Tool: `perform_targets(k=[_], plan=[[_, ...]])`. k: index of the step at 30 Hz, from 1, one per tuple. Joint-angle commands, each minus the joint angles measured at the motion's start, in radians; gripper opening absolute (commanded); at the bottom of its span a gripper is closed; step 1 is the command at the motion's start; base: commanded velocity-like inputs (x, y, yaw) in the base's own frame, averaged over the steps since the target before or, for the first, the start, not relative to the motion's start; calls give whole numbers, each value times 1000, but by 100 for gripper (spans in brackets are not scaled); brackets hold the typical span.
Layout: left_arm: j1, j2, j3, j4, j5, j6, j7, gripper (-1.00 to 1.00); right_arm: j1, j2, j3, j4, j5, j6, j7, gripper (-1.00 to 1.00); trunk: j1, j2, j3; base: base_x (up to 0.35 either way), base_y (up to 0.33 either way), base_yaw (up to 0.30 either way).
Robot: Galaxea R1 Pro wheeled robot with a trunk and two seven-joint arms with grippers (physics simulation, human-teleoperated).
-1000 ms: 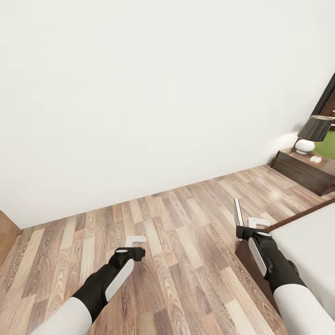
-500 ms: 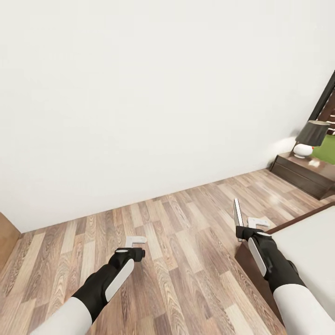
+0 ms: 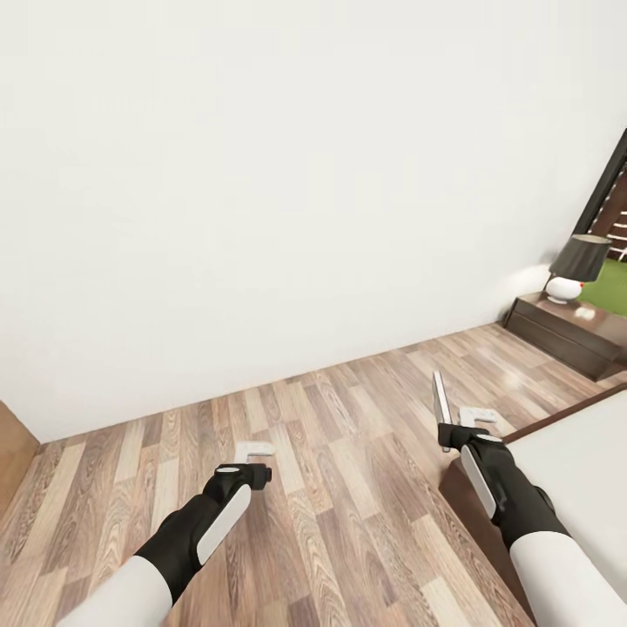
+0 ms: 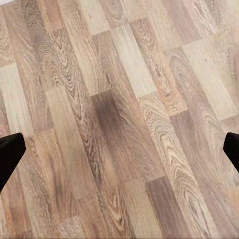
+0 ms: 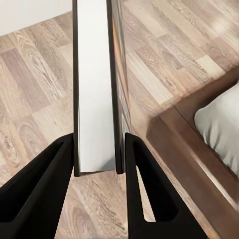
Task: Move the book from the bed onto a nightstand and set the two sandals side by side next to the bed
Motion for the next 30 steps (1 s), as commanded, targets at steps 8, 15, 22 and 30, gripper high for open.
perform_targets(k=[8, 15, 22, 30], plan=[[-1, 1, -2, -2, 9, 1, 10, 100, 0, -1, 6, -2, -11, 6, -9, -100, -11, 20, 20, 0, 0, -107], [-1, 1, -4, -2, 9, 1, 10, 100, 0, -1, 8, -4, -11, 22, -8, -100, -11, 20, 28, 0, 0, -233], [-1, 1, -10, -2, 8, 2, 9, 100, 0, -1, 8, -4, -11, 25, -6, -100, -11, 20, 34, 63, 16, -252], [-1, 1, -11, -2, 8, 2, 9, 100, 0, -1, 8, -4, -11, 25, -6, -100, -11, 20, 41, 282, 112, -255]])
